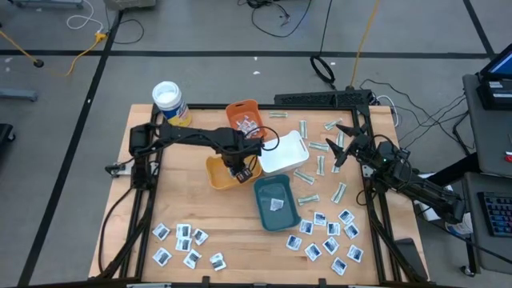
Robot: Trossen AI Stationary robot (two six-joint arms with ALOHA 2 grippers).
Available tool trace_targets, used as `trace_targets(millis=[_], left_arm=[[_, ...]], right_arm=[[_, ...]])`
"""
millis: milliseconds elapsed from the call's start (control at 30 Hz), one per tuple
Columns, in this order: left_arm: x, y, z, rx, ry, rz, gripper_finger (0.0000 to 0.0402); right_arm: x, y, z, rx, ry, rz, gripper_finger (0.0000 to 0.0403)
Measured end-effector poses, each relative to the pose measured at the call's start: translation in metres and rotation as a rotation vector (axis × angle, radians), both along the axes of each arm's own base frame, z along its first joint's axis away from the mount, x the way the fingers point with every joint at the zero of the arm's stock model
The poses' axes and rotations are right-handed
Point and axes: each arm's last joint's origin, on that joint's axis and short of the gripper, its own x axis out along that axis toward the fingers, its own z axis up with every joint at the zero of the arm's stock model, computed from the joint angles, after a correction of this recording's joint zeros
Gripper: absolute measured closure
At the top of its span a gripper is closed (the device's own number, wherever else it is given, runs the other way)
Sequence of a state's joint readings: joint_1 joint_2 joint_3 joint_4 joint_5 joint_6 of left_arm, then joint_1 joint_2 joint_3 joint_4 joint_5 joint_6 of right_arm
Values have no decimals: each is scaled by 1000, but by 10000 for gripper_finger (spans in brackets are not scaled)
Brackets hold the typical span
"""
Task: Pick & Place First Aid Supplies
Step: Put the black towelette pack into the yellow bin
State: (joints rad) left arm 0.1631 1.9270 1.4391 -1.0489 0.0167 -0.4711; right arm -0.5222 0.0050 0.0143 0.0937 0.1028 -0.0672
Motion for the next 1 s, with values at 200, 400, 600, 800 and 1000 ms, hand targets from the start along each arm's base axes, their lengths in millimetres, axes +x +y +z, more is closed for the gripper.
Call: trace_targets(millis=[200,400,600,800,1000], left_arm=[[0,0,0,-8,0,1,172],[-7,-1,13,-5,-3,-115,118],[-21,-4,37,5,-25,-323,114],[-46,-22,50,28,-63,-525,125],[-76,-61,45,25,-67,-647,116]], right_arm=[[0,0,0,0,0,0,80],[0,0,0,0,0,0,80],[0,0,0,0,0,0,80],[0,0,0,0,0,0,80],[0,0,0,0,0,0,80]])
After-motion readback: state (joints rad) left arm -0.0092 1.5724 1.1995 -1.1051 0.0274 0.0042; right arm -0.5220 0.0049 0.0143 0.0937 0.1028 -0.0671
